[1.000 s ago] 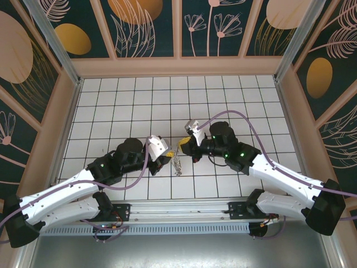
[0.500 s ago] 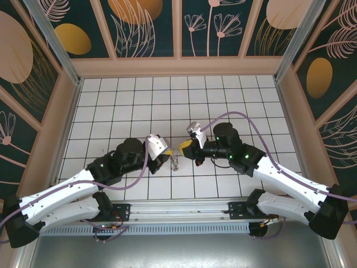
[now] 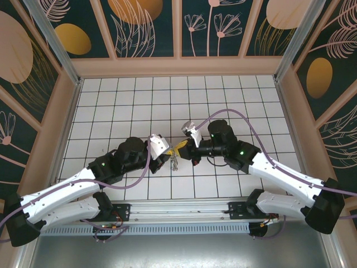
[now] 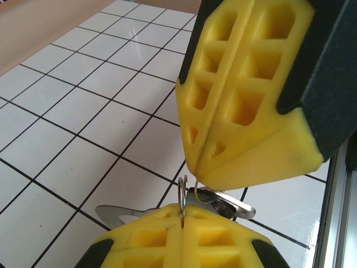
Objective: Put the keys on the keyring
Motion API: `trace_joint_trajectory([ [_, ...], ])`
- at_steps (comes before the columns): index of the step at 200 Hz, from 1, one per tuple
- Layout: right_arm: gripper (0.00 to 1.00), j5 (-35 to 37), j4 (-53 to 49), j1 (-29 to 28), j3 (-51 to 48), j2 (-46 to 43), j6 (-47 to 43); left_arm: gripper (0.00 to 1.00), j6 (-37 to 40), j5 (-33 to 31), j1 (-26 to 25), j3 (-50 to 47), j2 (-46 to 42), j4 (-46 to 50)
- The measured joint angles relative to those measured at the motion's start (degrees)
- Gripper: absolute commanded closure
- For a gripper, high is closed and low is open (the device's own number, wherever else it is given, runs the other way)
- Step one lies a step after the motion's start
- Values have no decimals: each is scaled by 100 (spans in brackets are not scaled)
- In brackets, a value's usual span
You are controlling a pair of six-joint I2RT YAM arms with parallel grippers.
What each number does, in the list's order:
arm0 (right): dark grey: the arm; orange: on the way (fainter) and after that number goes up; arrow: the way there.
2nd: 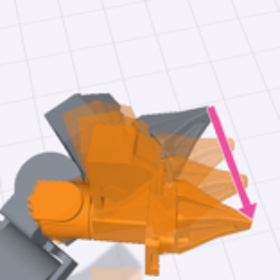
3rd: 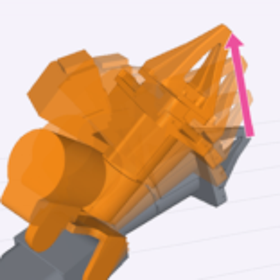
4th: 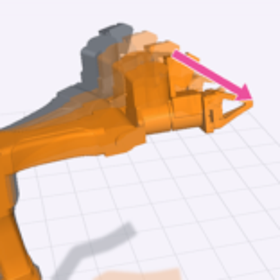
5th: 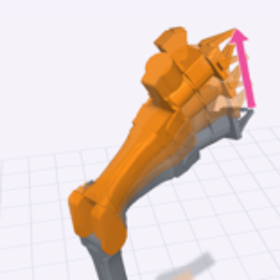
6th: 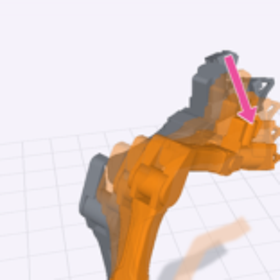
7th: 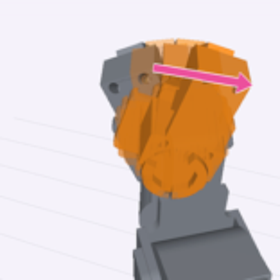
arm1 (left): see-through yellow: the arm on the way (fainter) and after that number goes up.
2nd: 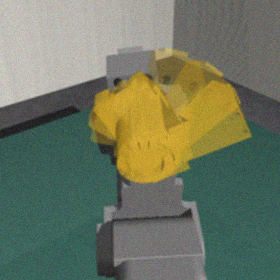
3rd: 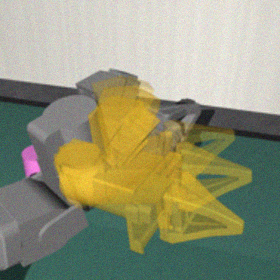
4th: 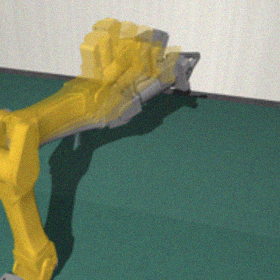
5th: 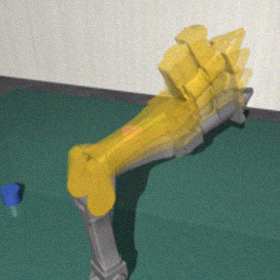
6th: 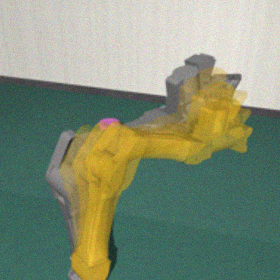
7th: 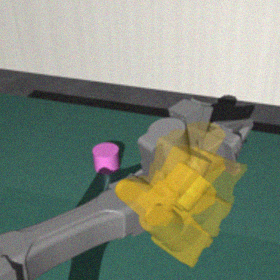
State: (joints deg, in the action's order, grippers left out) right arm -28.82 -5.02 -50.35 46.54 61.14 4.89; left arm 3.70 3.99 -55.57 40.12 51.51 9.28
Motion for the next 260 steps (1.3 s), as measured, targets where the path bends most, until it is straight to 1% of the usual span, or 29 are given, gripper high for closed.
trace_joint_trajectory([
  [121,100,44,52,26,0,-39,297,100,63,7,0,4,0,63],
  [260,100,26,-68,81,13,85,297,100,81,17,0,7,-2,107],
])
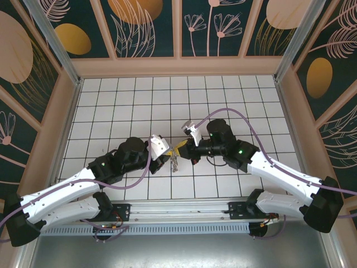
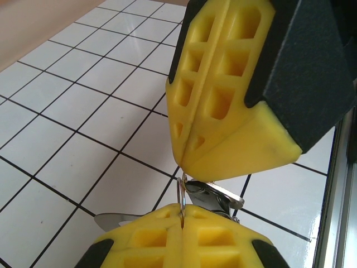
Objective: Put the keys on the keyring
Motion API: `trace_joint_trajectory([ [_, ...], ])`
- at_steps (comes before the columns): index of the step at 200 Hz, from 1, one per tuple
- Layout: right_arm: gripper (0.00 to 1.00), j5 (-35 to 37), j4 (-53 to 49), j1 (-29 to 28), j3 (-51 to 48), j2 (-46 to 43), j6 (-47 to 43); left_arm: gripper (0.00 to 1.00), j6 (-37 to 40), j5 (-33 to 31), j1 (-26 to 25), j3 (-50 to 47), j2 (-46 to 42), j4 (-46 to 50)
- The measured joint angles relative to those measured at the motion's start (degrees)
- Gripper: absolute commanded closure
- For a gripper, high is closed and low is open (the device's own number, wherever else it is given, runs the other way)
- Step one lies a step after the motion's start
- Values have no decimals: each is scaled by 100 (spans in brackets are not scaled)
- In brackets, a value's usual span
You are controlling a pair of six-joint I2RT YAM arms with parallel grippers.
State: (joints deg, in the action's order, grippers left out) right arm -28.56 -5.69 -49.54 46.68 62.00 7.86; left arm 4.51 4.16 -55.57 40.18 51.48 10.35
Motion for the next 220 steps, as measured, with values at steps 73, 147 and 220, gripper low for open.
trace_joint_trajectory([
  [73,100,-55,-144,144,111,4,20,100,2,0,0,22,2,-7],
  [147,100,-162,-319,195,254,210,20,100,0,-24,2,26,-17,-7],
  [220,92,-376,-374,199,323,372,20,100,-4,-44,7,24,-177,35],
])
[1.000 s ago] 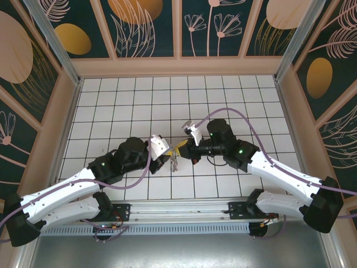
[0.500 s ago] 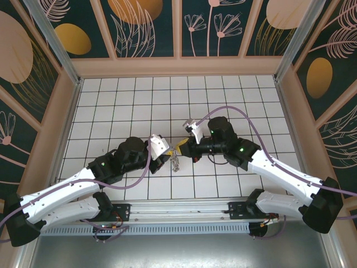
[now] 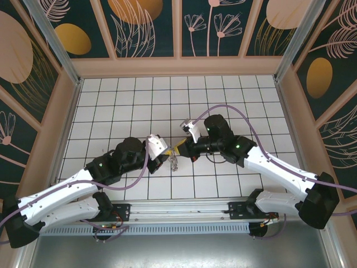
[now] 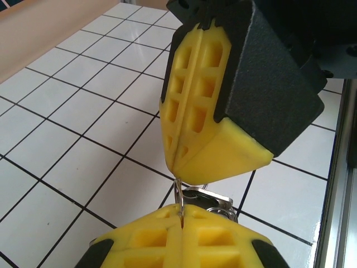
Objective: Put the keys on the keyring
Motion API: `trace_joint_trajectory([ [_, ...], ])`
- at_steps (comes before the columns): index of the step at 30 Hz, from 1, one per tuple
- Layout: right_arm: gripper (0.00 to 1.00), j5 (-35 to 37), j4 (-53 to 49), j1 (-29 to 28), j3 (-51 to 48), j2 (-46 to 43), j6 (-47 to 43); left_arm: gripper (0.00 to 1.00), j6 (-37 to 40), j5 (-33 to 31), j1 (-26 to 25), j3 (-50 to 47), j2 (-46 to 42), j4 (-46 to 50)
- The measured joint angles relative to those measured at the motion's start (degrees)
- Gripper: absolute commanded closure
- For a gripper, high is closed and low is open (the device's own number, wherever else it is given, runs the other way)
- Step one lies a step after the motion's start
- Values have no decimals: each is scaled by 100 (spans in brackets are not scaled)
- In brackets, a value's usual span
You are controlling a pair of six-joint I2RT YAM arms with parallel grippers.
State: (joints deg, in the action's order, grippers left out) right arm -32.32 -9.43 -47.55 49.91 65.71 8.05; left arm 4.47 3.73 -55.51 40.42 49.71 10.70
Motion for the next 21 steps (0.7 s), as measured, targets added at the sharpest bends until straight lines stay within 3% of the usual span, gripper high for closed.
trace_joint_trajectory([
  [9,50,219,-151,31,-17,-673,-177,100,-50,186,-2,-2,-151,-339],
  [14,49,448,-146,-20,-17,-1362,-459,100,-166,492,-2,-2,-251,-472],
  [21,54,433,13,-238,-114,-1672,-946,100,-444,1274,-2,72,-404,-570],
])
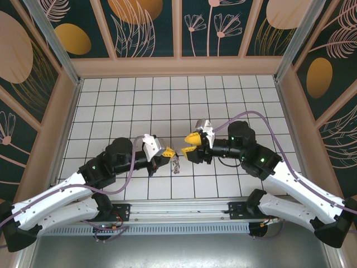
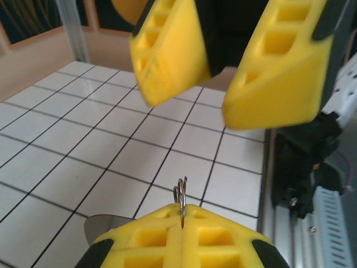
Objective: Put the keys on the keyring
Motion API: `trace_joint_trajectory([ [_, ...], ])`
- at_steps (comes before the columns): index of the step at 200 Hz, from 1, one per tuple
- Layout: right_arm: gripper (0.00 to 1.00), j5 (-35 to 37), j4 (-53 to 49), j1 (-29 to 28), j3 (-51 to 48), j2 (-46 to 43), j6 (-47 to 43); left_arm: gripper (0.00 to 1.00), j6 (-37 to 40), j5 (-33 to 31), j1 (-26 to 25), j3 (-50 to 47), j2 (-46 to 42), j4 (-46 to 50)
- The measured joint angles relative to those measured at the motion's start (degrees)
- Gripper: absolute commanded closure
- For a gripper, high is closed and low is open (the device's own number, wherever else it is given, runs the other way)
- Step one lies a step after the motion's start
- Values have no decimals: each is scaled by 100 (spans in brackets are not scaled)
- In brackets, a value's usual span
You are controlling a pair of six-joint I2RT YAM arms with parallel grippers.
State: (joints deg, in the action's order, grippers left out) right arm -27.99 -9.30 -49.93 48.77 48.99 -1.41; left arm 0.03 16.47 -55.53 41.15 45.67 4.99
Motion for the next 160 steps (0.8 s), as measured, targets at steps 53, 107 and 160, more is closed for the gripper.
trace_joint_trajectory([
  [53,56,-306,254,-44,-107,-144,-302,100,-234,688,0,249,2,-195],
  [107,70,-597,358,-98,-166,-125,-426,100,-334,872,0,269,52,-221],
  [160,80,-765,428,-197,-168,28,-450,100,-334,929,0,269,74,-219],
])
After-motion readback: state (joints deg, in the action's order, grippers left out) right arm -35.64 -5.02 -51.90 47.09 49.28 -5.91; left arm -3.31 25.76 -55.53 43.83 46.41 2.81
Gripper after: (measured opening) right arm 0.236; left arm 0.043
